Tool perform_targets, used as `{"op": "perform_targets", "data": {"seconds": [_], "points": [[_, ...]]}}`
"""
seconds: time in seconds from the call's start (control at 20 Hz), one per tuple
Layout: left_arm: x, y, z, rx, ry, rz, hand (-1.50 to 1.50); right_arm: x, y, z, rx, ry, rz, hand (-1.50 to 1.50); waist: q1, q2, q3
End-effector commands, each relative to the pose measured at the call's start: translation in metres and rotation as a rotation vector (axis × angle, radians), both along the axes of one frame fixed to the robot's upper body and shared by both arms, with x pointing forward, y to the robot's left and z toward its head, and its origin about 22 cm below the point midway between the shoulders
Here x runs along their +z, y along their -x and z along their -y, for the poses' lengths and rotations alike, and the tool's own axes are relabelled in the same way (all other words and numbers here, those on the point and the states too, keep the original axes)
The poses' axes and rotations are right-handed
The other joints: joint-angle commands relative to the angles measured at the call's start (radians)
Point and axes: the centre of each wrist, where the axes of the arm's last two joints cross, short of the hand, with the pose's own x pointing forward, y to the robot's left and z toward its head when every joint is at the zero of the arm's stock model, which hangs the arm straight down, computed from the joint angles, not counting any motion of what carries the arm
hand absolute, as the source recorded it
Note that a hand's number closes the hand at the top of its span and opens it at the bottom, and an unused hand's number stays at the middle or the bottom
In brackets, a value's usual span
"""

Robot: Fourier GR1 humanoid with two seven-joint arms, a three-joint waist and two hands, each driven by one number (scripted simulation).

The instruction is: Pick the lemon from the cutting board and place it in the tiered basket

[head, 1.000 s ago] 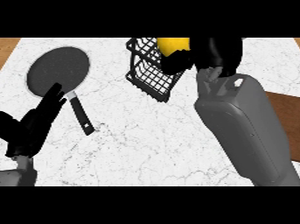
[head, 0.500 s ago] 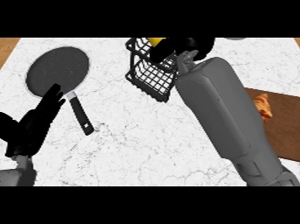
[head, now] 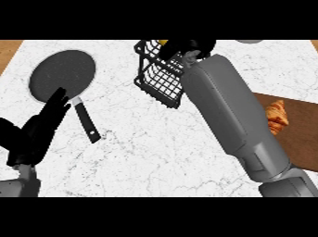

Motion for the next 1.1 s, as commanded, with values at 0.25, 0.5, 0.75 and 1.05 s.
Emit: {"op": "perform_targets", "data": {"seconds": [0.25,0.5,0.75,1.05], "points": [[-0.005,-0.006,-0.011,-0.006,-0.008,0.013,0.0,-0.023,-0.019,0.005,-0.059,-0.099,0.164,1.5,0.008,0.013,0.002],[0.004,-0.001,0.011,-0.02,0.0,0.008,0.0,-0.023,-0.03,0.001,-0.042,-0.054,0.143,-1.5,0.025,0.017,0.002],[0.001,-0.006,0.003,-0.024,-0.009,0.007,0.0,-0.013,-0.035,0.002,-0.048,-0.152,0.201,-1.5,0.02,0.017,0.002],[-0.001,-0.002,-0.004,-0.015,-0.004,-0.006,0.0,0.005,-0.036,0.008,-0.077,-0.412,0.249,-1.5,0.023,0.017,0.002]]}}
